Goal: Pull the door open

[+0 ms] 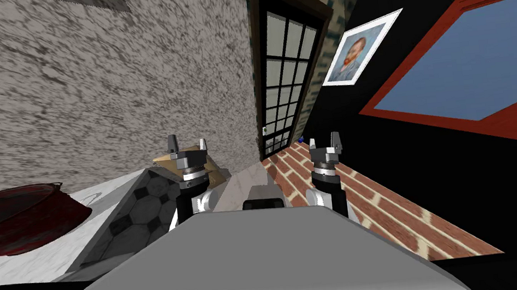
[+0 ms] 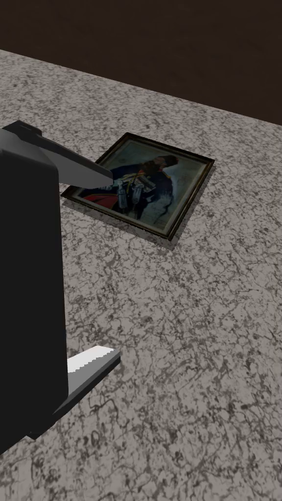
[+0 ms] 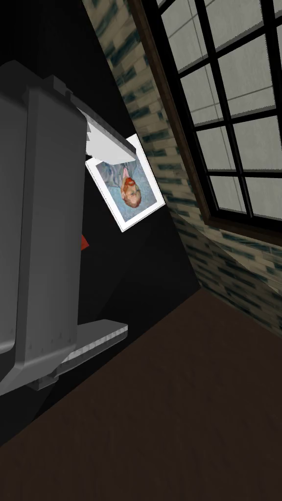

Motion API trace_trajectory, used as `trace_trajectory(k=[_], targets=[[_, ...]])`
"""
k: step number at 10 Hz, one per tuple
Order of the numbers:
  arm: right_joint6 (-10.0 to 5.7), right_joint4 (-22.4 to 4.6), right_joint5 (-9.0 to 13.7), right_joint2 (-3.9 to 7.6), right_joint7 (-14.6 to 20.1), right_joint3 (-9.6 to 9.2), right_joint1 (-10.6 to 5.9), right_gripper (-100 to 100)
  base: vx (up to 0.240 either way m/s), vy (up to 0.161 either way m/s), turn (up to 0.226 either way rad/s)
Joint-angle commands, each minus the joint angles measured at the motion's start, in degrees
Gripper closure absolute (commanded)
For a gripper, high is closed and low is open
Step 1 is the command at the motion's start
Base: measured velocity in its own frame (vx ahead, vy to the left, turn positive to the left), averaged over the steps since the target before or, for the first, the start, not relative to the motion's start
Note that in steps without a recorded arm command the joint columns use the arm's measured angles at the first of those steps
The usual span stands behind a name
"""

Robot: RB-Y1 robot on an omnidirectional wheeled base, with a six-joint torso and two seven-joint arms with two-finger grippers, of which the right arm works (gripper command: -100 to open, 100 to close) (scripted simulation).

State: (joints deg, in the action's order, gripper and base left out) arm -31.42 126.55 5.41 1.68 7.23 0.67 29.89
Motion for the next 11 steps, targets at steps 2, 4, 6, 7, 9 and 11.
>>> trace_trajectory(k=[2, 4, 6, 7, 9, 11], targets=[[-0.52, -2.5, -0.8, 0.47, -2.3, 0.34, -1.01, -100, 0.056, -0.023, 0.05], [-0.96, -4.7, -1.6, 0.83, -4.3, 0.63, -1.88, -100, 0.085, -0.015, 0.05], [-1.38, -6.8, -2.3, 1.11, -6.2, 0.91, -2.72, -100, 0.084, -0.012, 0.037], [-1.6, -7.9, -2.6, 1.25, -7.2, 1.05, -3.13, -100, 0.069, -0.022, 0.045], [-2.06, -10.1, -3.4, 1.53, -9.3, 1.36, -4.04, -100, 0.068, -0.022, 0.047], [-2.59, -12.8, -4.2, 1.81, -11.7, 1.71, -5.08, -100, 0.082, -0.029, 0.06]])
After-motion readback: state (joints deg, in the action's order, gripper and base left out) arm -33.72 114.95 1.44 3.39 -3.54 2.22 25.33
